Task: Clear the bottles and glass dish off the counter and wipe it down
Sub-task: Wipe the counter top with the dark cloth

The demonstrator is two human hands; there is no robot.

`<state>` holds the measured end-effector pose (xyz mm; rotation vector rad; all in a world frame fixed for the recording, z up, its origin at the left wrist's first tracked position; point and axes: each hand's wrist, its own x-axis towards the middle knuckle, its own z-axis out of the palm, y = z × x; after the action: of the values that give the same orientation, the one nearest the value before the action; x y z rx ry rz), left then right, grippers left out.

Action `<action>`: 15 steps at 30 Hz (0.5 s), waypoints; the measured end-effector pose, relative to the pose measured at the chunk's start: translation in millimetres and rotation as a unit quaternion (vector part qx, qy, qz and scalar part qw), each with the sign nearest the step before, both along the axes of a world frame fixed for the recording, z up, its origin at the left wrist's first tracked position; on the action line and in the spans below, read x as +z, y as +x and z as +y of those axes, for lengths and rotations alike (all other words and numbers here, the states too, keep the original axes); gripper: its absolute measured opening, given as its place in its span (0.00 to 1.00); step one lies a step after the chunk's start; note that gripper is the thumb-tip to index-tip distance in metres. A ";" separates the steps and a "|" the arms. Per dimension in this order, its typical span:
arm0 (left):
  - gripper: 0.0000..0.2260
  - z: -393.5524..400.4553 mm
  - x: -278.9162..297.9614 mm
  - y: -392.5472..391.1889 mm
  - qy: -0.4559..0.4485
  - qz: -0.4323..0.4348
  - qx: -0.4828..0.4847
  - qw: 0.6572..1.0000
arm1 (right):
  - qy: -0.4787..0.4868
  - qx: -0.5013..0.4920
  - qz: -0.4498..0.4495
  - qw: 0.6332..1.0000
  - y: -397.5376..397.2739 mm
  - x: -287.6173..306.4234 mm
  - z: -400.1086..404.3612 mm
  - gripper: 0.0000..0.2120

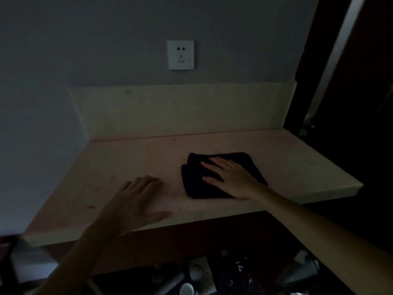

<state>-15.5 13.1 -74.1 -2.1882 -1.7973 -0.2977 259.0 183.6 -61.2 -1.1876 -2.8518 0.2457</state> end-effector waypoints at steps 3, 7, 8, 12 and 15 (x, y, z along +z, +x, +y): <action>0.37 4.5 2.1 16.6 0.012 -0.005 0.001 1.000 | -0.001 -0.015 -0.007 1.000 43.9 -0.4 -20.1 0.32; 0.40 31.7 8.9 69.5 -0.015 -0.005 -0.062 0.998 | -0.012 -0.013 -0.007 1.000 36.1 2.4 8.7 0.31; 0.42 39.8 8.7 82.4 -0.030 -0.004 -0.067 0.997 | -0.007 -0.015 -0.005 1.000 30.8 1.6 24.2 0.31; 0.48 59.9 5.1 101.8 -0.046 -0.033 -0.026 0.998 | -0.004 -0.056 -0.010 0.998 3.4 -0.4 103.4 0.32; 0.43 63.3 0.4 97.0 -0.018 -0.026 -0.055 0.998 | -0.007 -0.085 -0.018 0.996 -20.6 5.4 154.1 0.33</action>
<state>81.5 76.4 -73.7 -2.3294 -1.7251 -0.3527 238.4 337.6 -55.8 -1.4427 -2.7609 0.2384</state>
